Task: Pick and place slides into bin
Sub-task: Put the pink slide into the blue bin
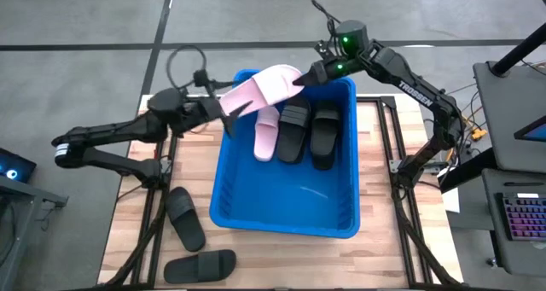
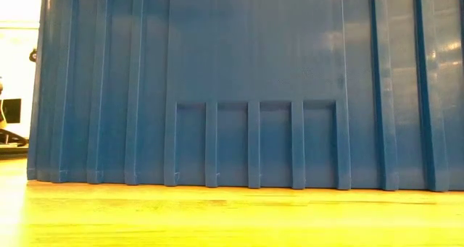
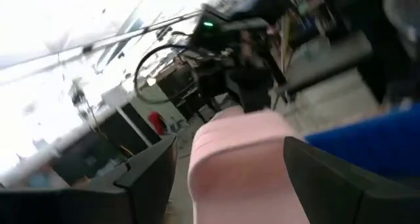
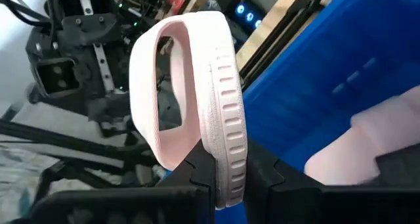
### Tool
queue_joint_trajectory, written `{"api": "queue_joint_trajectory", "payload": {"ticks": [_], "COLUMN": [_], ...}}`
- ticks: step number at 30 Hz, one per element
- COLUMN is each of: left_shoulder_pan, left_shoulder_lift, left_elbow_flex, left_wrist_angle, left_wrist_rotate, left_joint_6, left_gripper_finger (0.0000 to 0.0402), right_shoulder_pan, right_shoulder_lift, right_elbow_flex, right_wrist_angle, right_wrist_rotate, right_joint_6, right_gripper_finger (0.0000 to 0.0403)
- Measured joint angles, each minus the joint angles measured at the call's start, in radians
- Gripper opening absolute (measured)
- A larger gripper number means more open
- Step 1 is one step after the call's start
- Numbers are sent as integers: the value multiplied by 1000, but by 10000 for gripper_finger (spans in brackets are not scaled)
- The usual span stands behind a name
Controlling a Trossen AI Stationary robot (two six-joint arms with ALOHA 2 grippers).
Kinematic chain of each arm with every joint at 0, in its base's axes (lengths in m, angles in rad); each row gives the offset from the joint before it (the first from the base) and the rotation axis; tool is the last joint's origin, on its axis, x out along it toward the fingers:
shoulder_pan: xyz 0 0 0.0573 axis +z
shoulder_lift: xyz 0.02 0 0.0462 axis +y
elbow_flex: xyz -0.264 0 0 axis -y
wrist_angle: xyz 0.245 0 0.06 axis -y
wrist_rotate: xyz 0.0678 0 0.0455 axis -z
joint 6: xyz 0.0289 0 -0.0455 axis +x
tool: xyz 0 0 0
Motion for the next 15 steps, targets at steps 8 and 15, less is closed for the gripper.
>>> {"api": "queue_joint_trajectory", "payload": {"ticks": [8,15], "left_shoulder_pan": [-14,-43], "left_shoulder_lift": [87,108], "left_elbow_flex": [20,21], "left_wrist_angle": [46,67], "left_wrist_rotate": [-135,-153], "left_joint_6": [286,558], "left_gripper_finger": [262,262], "right_shoulder_pan": [0,-1], "right_shoulder_lift": [0,0], "right_elbow_flex": [0,0], "right_wrist_angle": [-99,-133], "right_wrist_rotate": [-20,-21], "right_joint_6": [8,9], "right_gripper_finger": [31,30]}}
